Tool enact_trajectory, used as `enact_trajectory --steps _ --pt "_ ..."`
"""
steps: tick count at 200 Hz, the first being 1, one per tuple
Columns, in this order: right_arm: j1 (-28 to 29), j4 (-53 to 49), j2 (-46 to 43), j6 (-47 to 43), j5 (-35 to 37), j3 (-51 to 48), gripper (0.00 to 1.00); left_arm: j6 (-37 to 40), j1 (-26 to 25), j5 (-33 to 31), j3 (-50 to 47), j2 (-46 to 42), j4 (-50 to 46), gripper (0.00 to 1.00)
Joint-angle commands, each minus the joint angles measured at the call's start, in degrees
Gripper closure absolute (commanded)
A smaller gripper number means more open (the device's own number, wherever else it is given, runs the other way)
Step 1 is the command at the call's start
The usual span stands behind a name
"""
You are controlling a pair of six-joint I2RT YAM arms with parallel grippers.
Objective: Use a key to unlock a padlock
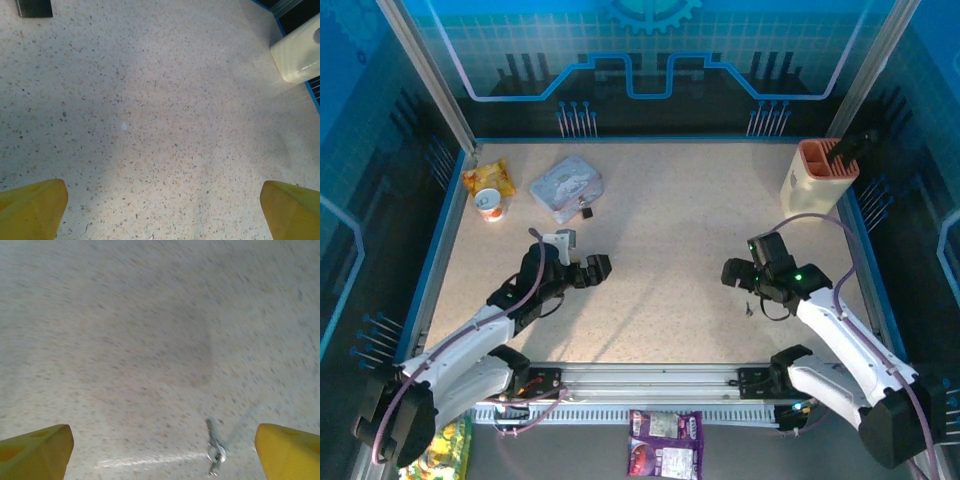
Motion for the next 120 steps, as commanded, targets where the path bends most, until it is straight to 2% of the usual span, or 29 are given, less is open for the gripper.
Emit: enact_trajectory --steps 1,32,120 --pt "0.6 -4.8 0.3 9.2 3.7 -2.4 0.08 3.1 -0.5 -0.1 -1.4 0.8 4.8 0.01" --pt "0.7 -3.8 0.6 14.0 2.3 -5.8 0.14 5.0 -0.6 -0.4 -2.8 2.1 7.8 0.01" --pt "3.4 0.7 3.0 19.8 1.2 -11.5 0.51 7.3 -0.7 -0.1 -4.6 5.6 12.7 0.01"
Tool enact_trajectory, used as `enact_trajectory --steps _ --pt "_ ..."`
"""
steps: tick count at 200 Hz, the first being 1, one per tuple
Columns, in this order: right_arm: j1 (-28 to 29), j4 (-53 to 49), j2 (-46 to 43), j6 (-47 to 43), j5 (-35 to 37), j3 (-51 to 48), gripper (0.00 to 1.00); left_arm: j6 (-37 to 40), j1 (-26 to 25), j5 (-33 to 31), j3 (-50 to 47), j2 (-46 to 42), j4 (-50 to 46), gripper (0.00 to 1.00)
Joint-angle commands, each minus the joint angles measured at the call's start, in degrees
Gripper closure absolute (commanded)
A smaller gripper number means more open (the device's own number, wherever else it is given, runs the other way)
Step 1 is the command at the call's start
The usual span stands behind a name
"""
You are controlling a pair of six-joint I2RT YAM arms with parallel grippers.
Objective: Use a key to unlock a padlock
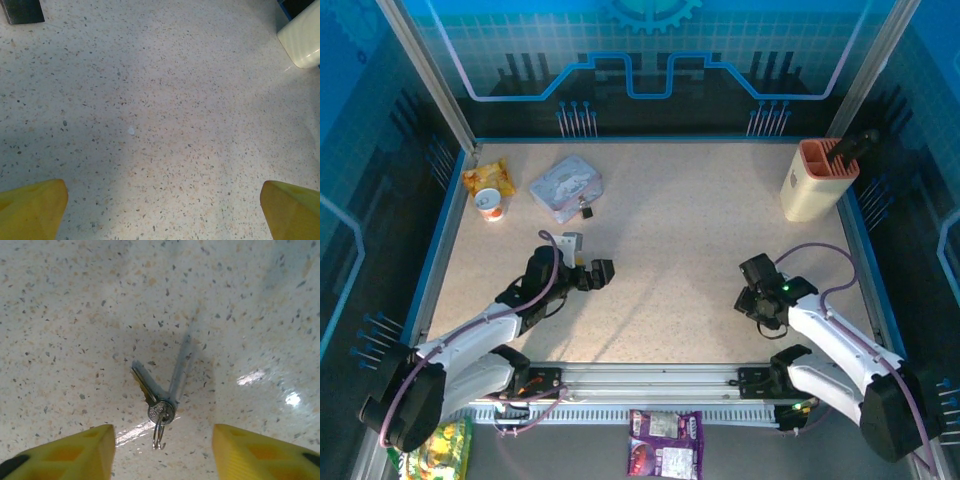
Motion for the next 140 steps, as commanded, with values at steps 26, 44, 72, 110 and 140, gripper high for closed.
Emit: enact_trajectory --steps 26,44,72,110,140 --pt "2.1 2.6 2.5 3.7 0.5 -1.7 0.55 1.6 -0.6 -0.2 -1.3 0.4 3.5 0.01" --pt "2.7 3.7 3.5 4.4 1.1 -2.1 0.59 1.5 -0.6 -0.3 -1.5 0.3 3.8 0.01" --pt "3.5 4.4 5.2 4.7 1.9 -1.9 0.64 1.5 -0.6 -0.2 -1.6 0.3 3.9 0.01" --pt "3.9 4.6 6.5 4.6 2.5 -1.3 0.68 1.6 -0.6 -0.2 -1.7 -0.4 3.7 0.01" --pt "4.2 4.8 6.9 4.6 2.8 -1.2 0.7 1.6 -0.6 -0.5 -2.0 -1.1 3.5 0.01"
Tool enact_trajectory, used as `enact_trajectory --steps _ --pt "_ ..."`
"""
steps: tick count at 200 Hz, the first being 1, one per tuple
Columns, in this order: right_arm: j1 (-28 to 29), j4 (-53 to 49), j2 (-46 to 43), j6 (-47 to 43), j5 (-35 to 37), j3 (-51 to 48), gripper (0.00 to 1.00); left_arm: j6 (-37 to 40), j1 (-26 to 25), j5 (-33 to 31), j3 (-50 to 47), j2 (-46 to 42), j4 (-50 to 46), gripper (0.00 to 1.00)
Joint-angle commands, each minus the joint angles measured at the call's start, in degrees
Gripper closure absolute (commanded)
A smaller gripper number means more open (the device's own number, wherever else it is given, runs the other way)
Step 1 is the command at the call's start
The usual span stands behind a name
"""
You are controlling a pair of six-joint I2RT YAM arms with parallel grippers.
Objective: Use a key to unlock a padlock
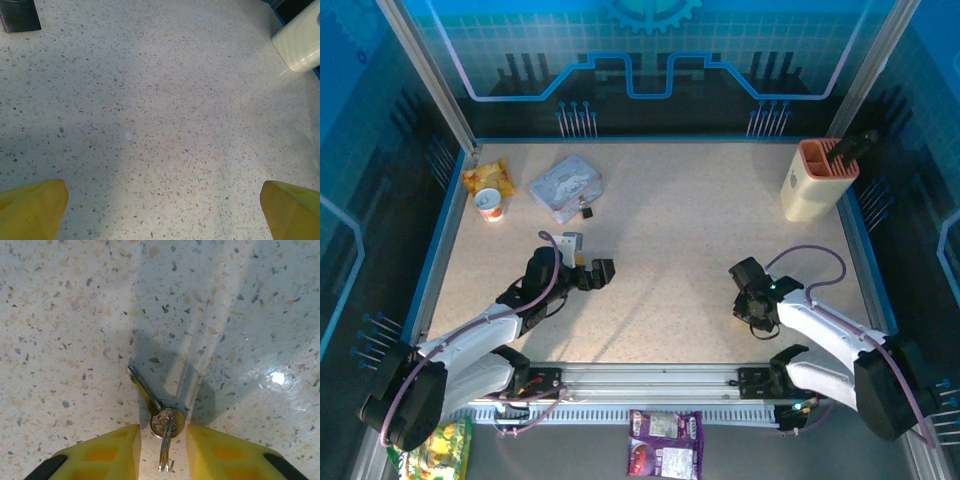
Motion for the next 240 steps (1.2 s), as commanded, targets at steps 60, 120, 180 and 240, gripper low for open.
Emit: enact_trajectory --steps 60,120,180,240 --pt "1.0 0.7 2.1 0.5 2.1 1.3 0.81 1.6 -0.5 -1.1 -1.4 -2.0 0.8 0.01" --pt "1.2 2.3 1.8 -1.0 2.0 1.0 0.99 1.5 -0.5 -1.4 -1.0 -1.4 0.5 0.01" --pt "3.4 8.4 -4.1 -7.5 2.4 1.4 1.0 -1.3 -0.5 -0.3 0.8 -0.3 -0.6 0.01" --pt "11.0 27.9 -15.6 -21.2 2.3 -0.3 1.0 -8.8 -0.7 7.5 6.8 3.7 0.5 0.01"
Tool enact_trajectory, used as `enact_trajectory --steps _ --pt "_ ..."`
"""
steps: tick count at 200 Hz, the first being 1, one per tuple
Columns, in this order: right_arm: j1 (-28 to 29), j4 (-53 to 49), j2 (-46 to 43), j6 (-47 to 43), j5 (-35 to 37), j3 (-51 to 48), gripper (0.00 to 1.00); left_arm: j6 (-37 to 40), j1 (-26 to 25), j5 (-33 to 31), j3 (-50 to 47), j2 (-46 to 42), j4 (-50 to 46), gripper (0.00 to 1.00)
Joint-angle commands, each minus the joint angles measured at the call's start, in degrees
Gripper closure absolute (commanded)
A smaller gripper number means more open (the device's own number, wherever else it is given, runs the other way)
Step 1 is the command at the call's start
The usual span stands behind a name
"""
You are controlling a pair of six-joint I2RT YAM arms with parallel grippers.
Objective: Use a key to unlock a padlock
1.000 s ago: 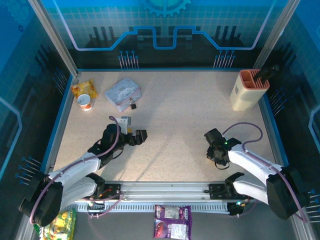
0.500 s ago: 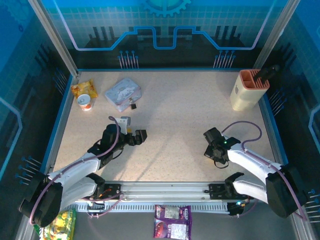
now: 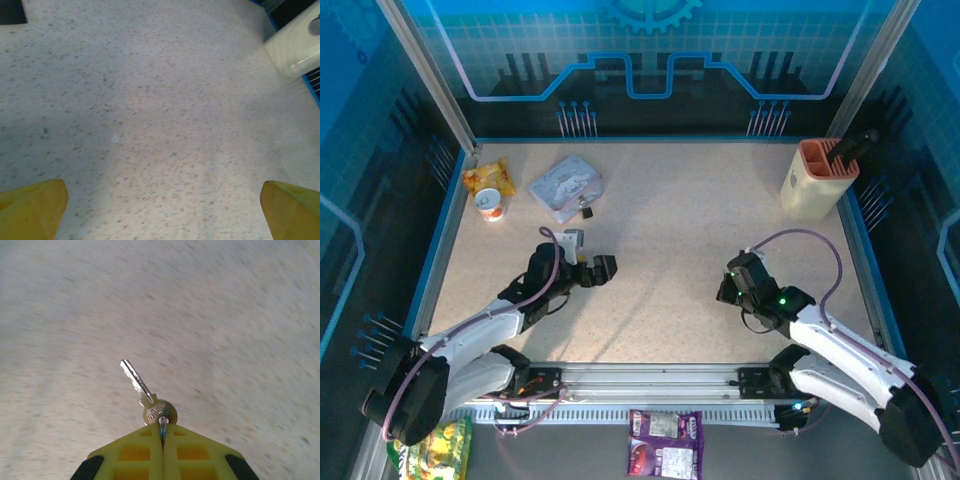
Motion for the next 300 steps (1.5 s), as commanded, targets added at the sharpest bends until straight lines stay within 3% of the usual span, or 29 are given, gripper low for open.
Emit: enact_trajectory --steps 1,59,143,205,274,300 --pt "2.7 11.7 -2.6 -8.1 0.0 -1.1 1.0 -4.9 -0.6 5.4 3.8 1.4 1.2 0.01" --pt "9.3 30.1 -1.3 -18.8 -2.3 -1.5 1.0 -9.2 -4.4 10.2 10.6 2.6 1.7 0.05" --pt "12.3 39.6 6.4 -20.5 -6.0 3.3 1.0 -8.5 -9.9 12.0 17.3 4.5 4.2 0.12" --pt "15.1 42.3 9.7 -20.4 -6.9 4.8 1.0 -7.7 -12.6 12.1 19.9 8.4 4.7 0.26" --pt "16.9 42.8 10.5 -19.8 -5.9 4.9 1.0 -7.6 -13.5 11.0 21.2 9.8 3.2 0.51" --pt "17.0 41.8 10.1 -19.9 -4.4 5.0 1.0 -7.5 -13.5 10.6 21.4 9.8 2.8 0.56"
